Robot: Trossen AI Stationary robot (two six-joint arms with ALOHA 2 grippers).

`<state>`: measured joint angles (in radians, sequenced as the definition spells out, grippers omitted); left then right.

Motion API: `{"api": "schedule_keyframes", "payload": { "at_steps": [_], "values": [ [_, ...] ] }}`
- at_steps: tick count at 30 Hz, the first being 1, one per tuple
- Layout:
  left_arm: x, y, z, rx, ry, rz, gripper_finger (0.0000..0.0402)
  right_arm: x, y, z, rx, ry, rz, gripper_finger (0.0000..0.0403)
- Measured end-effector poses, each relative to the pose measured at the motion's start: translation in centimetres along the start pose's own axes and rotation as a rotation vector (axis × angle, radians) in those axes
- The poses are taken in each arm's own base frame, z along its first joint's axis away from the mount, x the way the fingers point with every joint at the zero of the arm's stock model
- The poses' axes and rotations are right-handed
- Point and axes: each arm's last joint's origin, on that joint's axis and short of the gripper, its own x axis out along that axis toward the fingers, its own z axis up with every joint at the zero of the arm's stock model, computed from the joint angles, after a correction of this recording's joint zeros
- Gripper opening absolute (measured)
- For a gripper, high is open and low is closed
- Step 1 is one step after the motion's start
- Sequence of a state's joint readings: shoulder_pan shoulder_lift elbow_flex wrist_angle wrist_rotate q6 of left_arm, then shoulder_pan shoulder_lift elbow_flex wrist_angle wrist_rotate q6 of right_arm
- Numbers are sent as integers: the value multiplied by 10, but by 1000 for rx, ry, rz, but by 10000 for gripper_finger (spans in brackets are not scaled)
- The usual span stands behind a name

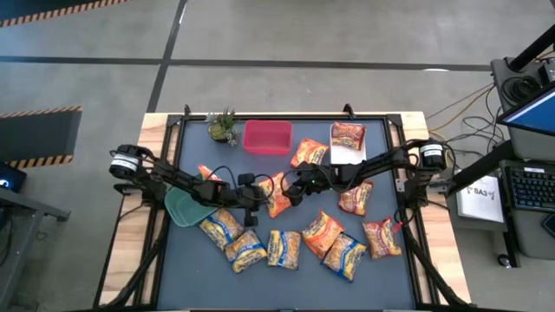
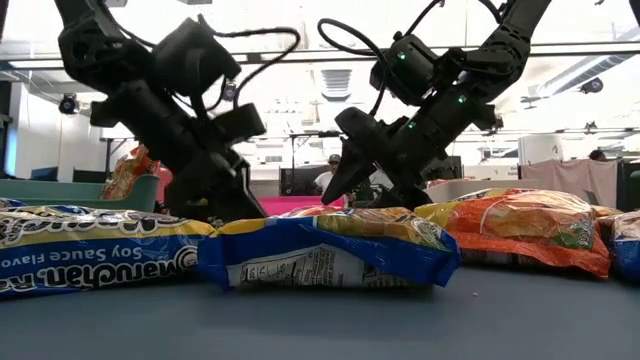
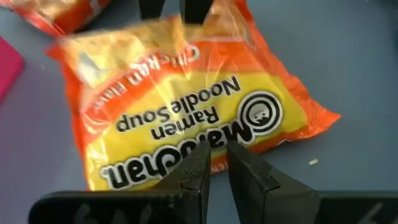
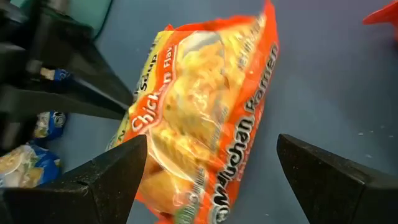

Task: Sort Maruchan noodles
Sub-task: Put the orange noodle pack into the green bin

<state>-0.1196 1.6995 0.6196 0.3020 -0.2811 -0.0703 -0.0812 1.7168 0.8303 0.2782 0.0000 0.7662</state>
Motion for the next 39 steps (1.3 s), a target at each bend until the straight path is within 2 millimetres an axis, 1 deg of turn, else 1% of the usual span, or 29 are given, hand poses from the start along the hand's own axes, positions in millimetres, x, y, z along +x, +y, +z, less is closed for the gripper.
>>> {"api": "schedule_keyframes", "payload": {
  "at_steps": [6,10,13,17,21,23,26,29,32,35,39],
  "values": [
    [12,-3,-9,-47,35,11,37,0,2,1,7,-10,20,347],
    [14,-3,-11,-60,41,12,37,1,3,3,19,-28,38,347],
    [14,-3,-11,-58,40,12,37,6,1,1,25,-31,40,347],
    [14,-3,-11,-58,40,11,37,18,-5,-3,29,-41,53,347],
    [14,-3,-12,-57,42,10,37,29,-4,-3,19,-66,171,347],
    [14,-3,-12,-57,42,9,37,32,-2,0,35,-77,265,346],
    [14,-3,-12,-59,38,6,37,33,-2,0,36,-75,291,339],
    [15,-3,-11,-59,36,5,37,34,-2,0,42,-71,297,325],
    [15,-3,-11,-61,32,4,37,34,-2,0,44,-74,293,302],
    [15,-3,-11,-61,30,4,37,34,-2,0,48,-77,289,269],
    [15,-4,-11,-62,26,3,37,34,-3,0,49,-78,286,212]
  ]
}}
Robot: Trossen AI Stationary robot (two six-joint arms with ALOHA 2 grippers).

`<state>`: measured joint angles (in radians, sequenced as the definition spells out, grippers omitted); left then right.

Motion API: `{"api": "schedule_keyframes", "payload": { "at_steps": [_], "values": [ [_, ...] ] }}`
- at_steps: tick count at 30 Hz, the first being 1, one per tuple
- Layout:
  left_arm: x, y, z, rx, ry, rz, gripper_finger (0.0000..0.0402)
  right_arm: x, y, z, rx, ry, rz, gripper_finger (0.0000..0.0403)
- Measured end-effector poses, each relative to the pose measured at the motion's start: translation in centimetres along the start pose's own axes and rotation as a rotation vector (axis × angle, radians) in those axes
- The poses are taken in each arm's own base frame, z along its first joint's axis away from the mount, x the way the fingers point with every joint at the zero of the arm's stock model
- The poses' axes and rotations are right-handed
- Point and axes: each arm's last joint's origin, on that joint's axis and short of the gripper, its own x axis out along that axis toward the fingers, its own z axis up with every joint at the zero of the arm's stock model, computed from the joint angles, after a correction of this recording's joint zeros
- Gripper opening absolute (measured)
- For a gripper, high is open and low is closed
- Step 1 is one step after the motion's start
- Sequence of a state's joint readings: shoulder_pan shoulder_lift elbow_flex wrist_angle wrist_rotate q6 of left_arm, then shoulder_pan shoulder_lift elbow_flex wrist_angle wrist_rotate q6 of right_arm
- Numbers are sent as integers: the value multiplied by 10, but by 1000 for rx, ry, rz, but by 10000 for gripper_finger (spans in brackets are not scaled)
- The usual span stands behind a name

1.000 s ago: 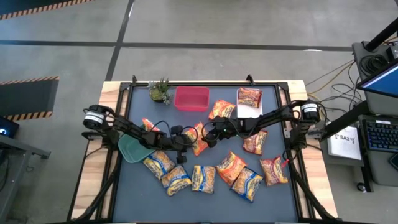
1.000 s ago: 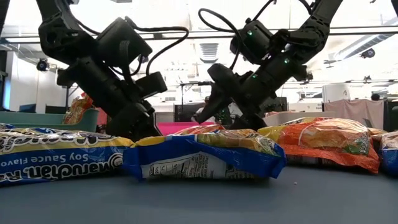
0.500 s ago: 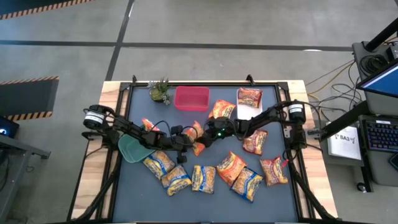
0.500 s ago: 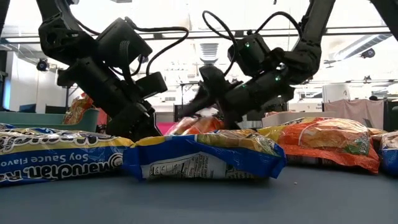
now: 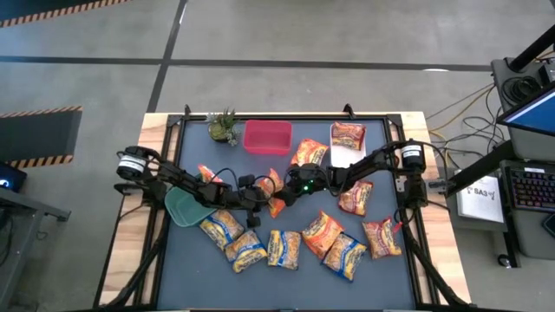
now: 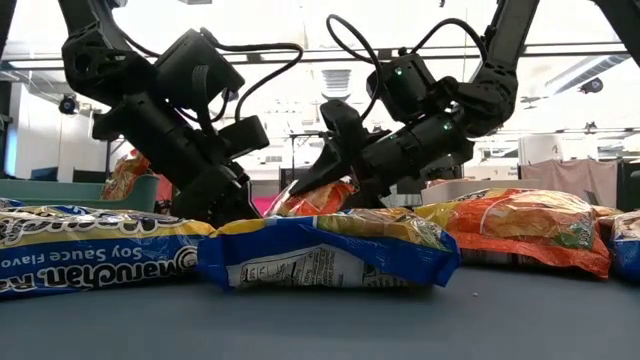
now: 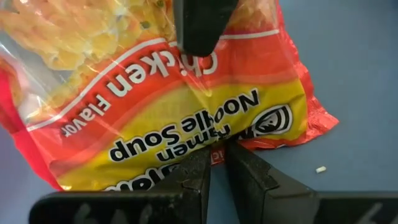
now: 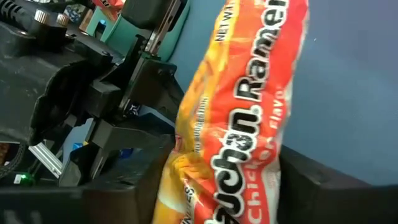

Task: Sort Maruchan noodles
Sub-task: Put the orange noodle pack into the green bin

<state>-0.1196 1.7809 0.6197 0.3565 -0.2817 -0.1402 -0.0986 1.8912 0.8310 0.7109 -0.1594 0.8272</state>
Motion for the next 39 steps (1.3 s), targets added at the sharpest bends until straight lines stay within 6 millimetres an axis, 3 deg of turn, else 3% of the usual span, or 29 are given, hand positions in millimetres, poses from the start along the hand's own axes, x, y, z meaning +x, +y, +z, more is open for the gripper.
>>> {"api": "schedule_keyframes", "payload": {
  "at_steps": [5,10,25,31,39],
  "values": [
    [-4,-1,3,-2,-15,-11,37,0,0,0,-8,-1,-2,151],
    [-20,-2,11,34,-36,-42,37,-1,2,1,-49,-2,6,122],
    [-97,12,56,19,-287,-83,37,-31,31,14,-329,-127,19,109],
    [-122,18,68,13,-408,-84,37,-46,49,2,-492,-252,-108,108],
    [-129,22,75,21,-481,-22,50,-50,76,-25,-785,-323,-246,108]
  ]
}}
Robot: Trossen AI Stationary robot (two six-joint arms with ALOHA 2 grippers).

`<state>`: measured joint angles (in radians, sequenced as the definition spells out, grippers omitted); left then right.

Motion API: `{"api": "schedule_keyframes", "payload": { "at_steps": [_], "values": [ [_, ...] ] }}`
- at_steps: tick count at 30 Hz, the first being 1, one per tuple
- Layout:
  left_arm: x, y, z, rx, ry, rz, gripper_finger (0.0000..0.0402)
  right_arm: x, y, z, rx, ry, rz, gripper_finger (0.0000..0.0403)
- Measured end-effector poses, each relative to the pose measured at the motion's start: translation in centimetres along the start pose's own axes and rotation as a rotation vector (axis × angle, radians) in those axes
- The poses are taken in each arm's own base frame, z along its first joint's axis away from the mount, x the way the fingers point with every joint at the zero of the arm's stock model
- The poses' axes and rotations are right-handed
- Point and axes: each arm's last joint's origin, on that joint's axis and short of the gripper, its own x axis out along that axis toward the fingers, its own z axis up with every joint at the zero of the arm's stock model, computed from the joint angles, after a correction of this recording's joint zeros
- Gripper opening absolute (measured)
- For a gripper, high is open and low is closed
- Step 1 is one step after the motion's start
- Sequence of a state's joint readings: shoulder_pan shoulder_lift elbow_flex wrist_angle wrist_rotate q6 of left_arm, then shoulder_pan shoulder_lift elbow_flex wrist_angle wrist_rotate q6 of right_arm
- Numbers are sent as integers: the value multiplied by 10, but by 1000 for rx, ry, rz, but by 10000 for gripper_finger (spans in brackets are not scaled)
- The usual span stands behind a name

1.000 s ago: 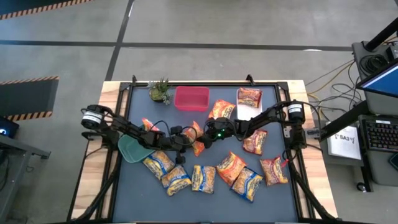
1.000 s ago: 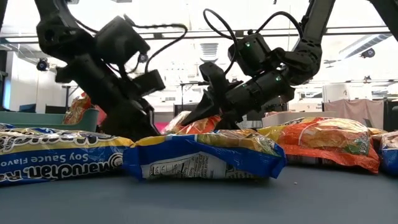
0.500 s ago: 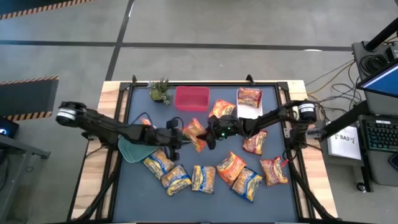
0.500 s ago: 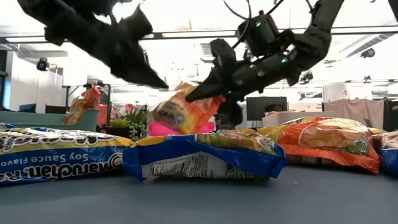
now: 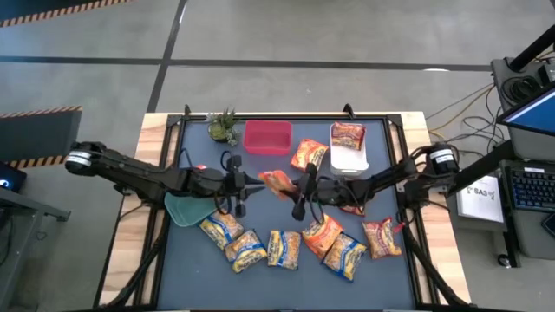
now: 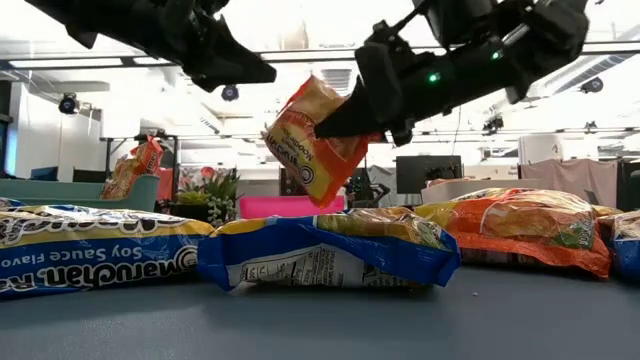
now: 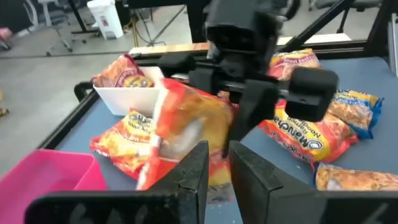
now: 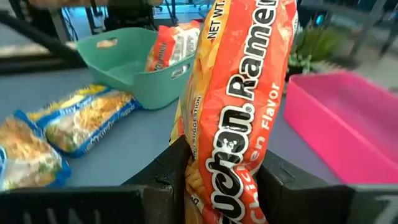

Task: Sort Maruchan noodles
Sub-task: Put the orange noodle pack into the green bin

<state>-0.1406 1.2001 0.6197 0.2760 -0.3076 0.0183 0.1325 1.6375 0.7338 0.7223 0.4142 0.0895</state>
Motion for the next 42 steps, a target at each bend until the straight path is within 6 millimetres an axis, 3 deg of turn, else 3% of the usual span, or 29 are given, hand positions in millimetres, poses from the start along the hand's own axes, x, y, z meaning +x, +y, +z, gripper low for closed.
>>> {"api": "schedule_keyframes", "payload": {
  "at_steps": [5,16,21,30,42],
  "values": [
    [2,-1,3,21,-40,1,87,-4,13,4,-92,-19,-2,108],
    [12,0,-2,93,-28,70,214,-3,13,4,-89,-18,0,108],
    [22,4,-10,116,7,74,237,-3,13,4,-89,-18,8,108],
    [37,3,-20,147,11,23,208,-3,13,4,-89,-11,8,108],
    [36,4,-18,152,5,19,79,-3,13,3,-92,-6,12,117]
  ]
}}
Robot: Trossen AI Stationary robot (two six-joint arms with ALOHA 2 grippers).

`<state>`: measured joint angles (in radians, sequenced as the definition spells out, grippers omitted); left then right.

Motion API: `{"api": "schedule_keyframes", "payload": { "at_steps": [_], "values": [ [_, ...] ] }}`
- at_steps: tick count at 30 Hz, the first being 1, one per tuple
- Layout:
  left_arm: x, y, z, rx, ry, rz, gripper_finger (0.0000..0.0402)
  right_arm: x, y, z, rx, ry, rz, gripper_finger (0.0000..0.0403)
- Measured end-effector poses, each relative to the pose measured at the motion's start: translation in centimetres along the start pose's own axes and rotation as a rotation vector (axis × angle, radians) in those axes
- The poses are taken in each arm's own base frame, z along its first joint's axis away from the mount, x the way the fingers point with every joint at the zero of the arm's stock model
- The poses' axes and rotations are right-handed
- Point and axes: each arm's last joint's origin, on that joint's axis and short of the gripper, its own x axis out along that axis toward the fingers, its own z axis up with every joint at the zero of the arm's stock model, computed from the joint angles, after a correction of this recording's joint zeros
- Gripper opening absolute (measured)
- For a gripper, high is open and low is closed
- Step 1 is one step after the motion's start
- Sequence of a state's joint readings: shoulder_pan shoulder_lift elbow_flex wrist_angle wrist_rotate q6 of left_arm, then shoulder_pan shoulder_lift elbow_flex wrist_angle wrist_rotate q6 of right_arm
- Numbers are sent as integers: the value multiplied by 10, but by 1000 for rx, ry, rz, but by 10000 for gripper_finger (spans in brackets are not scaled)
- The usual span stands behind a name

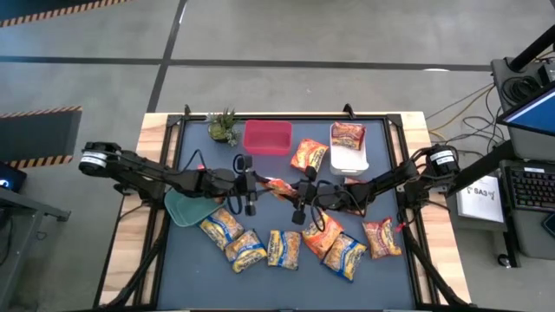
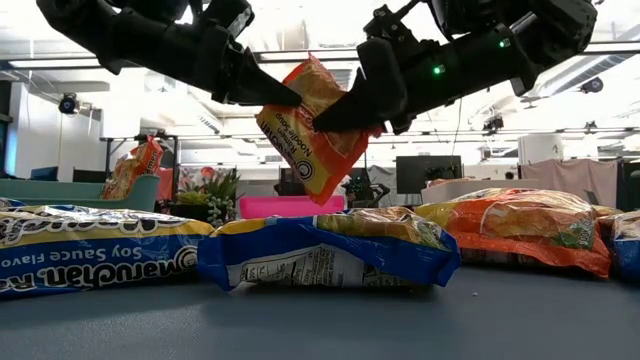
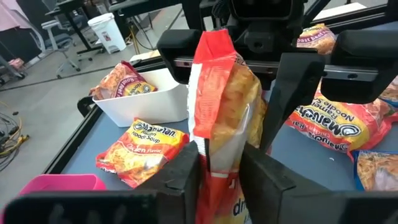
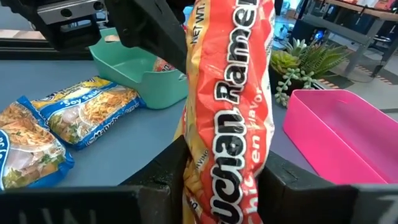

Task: Sort Maruchan noodles
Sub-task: Put the orange noodle pack into the green bin

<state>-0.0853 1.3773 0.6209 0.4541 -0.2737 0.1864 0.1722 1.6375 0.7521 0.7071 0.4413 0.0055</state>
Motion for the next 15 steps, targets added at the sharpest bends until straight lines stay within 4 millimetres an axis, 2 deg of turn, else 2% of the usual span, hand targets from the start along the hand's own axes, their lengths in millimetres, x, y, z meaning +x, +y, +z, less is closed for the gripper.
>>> {"api": "schedule_keyframes", "payload": {
  "at_steps": [6,11,15],
  "values": [
    [0,0,0,0,0,-2,58,0,0,0,33,-1,3,155],
    [0,0,0,-3,-2,-1,53,-1,0,2,87,-4,34,208],
    [-1,0,2,-5,-13,1,52,-7,-1,11,122,-8,74,249]
  ]
}}
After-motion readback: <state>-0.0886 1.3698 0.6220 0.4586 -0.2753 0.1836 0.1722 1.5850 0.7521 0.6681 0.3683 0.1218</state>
